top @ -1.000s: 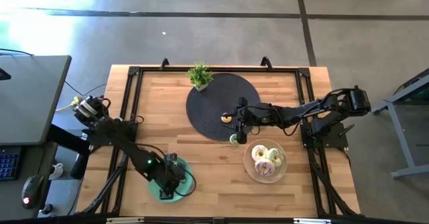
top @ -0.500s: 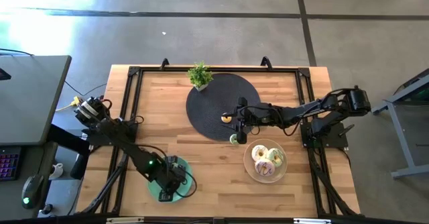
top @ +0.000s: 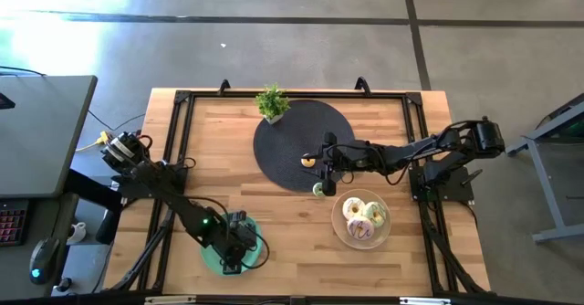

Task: Pick & Place donuts
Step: Put the left small pink donut on the blue plate

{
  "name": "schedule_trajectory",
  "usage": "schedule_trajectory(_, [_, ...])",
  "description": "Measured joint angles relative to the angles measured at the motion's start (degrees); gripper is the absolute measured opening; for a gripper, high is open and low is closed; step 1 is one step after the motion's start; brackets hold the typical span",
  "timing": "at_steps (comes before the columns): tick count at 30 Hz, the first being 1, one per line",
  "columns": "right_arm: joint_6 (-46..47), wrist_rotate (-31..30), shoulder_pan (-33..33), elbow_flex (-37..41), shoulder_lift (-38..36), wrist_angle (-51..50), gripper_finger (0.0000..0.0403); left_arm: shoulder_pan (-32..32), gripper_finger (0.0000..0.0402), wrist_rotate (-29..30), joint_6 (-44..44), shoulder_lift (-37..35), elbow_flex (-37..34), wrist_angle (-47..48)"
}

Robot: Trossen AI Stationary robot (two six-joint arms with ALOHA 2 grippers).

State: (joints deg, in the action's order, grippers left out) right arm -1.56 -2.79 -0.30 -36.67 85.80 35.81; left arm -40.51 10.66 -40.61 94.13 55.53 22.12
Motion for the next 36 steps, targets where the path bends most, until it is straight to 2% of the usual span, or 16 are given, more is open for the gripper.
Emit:
schedule_trajectory(3, [0.0,0.0,0.02,0.0,0.0,0.0,0.0181,0.02,0.0051,0.29,0.95,0.0,0.0,-0.12])
schedule_trajectory(7, [0.0,0.0,0.0,-0.02,0.0,0.0,0.0181,0.32,0.0051,0.52,-2.14,0.0,0.0,0.78])
schedule_trajectory(13, [0.0,0.0,0.01,0.0,0.01,0.0,0.0181,2.43,0.0056,-3.08,-5.18,-0.02,0.0,4.27])
schedule_trajectory(25, [0.0,0.0,0.0,0.0,0.0,-0.1,0.0181,3.38,0.0169,-2.3,-5.26,0.74,0.0,5.45])
schedule_trajectory(27, [0.02,0.0,0.02,-0.01,0.0,-0.22,0.0181,3.88,0.0175,-2.95,-7.3,0.62,0.0,5.31])
schedule_trajectory(30, [0.02,0.0,0.02,-0.01,0.0,-0.44,0.0181,5.35,0.0177,-8.14,-8.87,0.15,0.02,4.55])
schedule_trajectory(33, [0.0,0.09,0.02,0.0,0.0,-0.42,0.0181,6.36,0.0177,-10.53,-10.36,0.2,0.02,5.06])
schedule_trajectory(36, [-0.04,3.44,-0.02,0.0,0.18,0.2,0.0181,7.2,0.0177,-11.28,-8.96,0.2,0.02,4.83])
